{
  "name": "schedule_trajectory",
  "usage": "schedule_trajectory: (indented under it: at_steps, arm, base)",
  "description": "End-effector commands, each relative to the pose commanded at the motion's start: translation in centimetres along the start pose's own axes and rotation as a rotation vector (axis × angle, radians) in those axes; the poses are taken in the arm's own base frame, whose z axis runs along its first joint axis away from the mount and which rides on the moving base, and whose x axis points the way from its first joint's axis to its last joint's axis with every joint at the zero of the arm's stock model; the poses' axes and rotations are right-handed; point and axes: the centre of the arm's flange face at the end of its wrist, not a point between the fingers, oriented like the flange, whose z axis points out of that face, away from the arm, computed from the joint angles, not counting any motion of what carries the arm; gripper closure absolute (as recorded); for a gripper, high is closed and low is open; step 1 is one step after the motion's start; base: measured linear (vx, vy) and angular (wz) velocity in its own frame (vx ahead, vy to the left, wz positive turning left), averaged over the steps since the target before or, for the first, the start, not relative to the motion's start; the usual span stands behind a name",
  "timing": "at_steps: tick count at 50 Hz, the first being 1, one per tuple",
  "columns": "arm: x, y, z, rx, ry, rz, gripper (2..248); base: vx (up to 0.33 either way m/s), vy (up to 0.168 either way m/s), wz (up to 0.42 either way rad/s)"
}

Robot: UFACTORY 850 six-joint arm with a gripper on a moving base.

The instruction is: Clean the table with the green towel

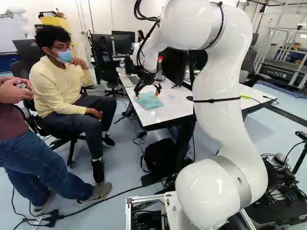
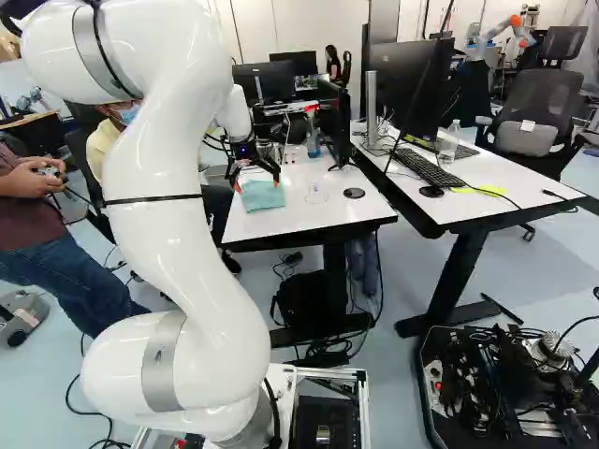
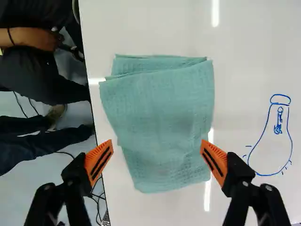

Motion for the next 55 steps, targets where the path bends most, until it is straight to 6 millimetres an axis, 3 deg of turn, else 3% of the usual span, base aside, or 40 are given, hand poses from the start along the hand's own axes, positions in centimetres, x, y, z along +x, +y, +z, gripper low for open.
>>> schedule_trajectory:
  at_steps: [17, 30, 55]
  arm:
    - [1.4, 0.7, 2.5, -0.002, -0.022, 0.010, 3]
    - [1.3, 0.6, 2.9, -0.001, -0.028, 0.008, 3]
    - [-2.8, -1.4, -0.8, 0.004, -0.025, -0.023, 3]
  base:
    - [0.000, 0.000, 0.000]
    - [0.000, 0.000, 0.000]
    - [0.000, 0.000, 0.000]
